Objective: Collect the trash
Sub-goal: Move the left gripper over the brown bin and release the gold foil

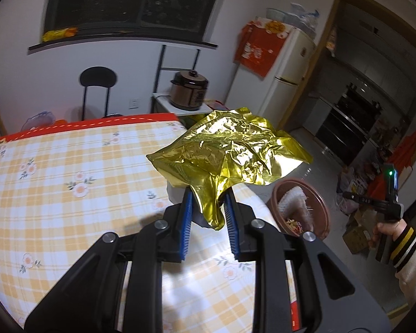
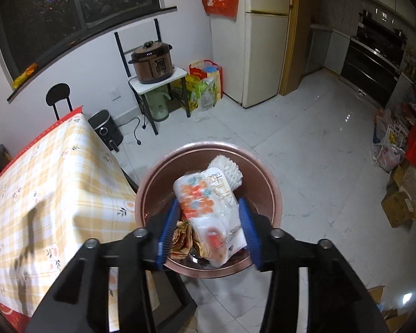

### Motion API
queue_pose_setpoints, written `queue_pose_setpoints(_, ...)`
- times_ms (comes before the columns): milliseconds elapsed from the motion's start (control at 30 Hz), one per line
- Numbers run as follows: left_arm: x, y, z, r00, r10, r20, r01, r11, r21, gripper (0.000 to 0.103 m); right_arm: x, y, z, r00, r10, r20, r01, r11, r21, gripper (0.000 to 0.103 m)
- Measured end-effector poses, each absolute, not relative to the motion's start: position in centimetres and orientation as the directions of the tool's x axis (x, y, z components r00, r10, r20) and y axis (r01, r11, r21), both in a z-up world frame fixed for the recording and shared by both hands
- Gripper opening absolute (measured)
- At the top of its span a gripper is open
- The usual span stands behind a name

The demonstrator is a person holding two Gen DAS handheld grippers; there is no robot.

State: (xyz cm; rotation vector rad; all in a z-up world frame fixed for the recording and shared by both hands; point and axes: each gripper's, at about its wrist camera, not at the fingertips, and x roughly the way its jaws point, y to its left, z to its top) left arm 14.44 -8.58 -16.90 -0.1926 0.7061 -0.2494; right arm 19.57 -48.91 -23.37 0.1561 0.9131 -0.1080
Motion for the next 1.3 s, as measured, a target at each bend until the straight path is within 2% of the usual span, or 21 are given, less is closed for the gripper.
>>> queue_pose_setpoints(33,14.6,-9.1,-16.9,0.73,-0.298,-0.615,0.173,0.951,-0.255,0.026,19.5,-48.8,-23.0,0.608,-0.033,-0.793,0.167,0.982,0.087,0.06)
queue_pose_setpoints(100,15.1,-10.5,-16.8,0.722,-0.32,-0.613,0.204,0.946,-0.253,0.026,18.6,-48.9,-21.9,0.628,-0.018,-0.778,0.173,0.978,0.117,0.08)
queue_pose_setpoints(200,15.7,-12.5,-16.7,0.706,-0.355,-0.613,0.251,0.935,-0.252,0.026,17.0,-48.8,-20.1,0.665,-0.014,-0.747,0.168,0.977,0.131,0.095)
queue_pose_setpoints(233,15.8,-13.1,-16.7,0.7,-0.365,-0.614,0.265,0.931,-0.25,0.026,16.7,-48.7,-19.6,0.671,-0.019,-0.741,0.167,0.978,0.127,0.097)
queue_pose_setpoints(600,19.4,-23.6,-18.5,0.595,-0.48,-0.644,0.455,0.862,-0.222,0.026,13.1,-50.8,-16.8,0.699,-0.056,-0.713,0.211,0.969,0.131,0.098)
queue_pose_setpoints(833,23.2,-32.4,-21.5,0.476,-0.562,-0.677,0.529,0.797,-0.29,0.027,10.8,-53.8,-16.4,0.686,-0.098,-0.721,0.263,0.957,0.12,0.098)
queue_pose_setpoints(1000,25.3,-38.1,-23.6,0.421,-0.569,-0.707,0.556,0.777,-0.294,0.03,9.6,-55.8,-16.5,0.68,-0.12,-0.723,0.29,0.95,0.115,0.098)
queue_pose_setpoints(1067,26.2,-39.8,-24.4,0.399,-0.584,-0.707,0.571,0.762,-0.307,0.04,9.2,-56.5,-16.6,0.675,-0.131,-0.726,0.303,0.946,0.111,0.098)
queue_pose_setpoints(1100,26.6,-40.5,-24.7,0.376,-0.611,-0.696,0.581,0.741,-0.336,0.06,9.0,-56.8,-16.7,0.672,-0.135,-0.728,0.309,0.945,0.11,0.098)
queue_pose_setpoints(1133,26.9,-40.8,-25.0,0.362,-0.634,-0.683,0.583,0.726,-0.364,0.073,8.9,-57.0,-16.9,0.67,-0.138,-0.73,0.315,0.943,0.11,0.098)
queue_pose_setpoints(1200,27.2,-40.9,-25.0,0.372,-0.631,-0.68,0.574,0.733,-0.365,0.081,8.8,-57.3,-17.2,0.662,-0.144,-0.735,0.325,0.939,0.109,0.098)
queue_pose_setpoints(1300,27.0,-40.4,-24.3,0.386,-0.628,-0.676,0.569,0.738,-0.362,0.085,8.7,-57.2,-17.2,0.664,-0.145,-0.733,0.328,0.938,0.112,0.098)
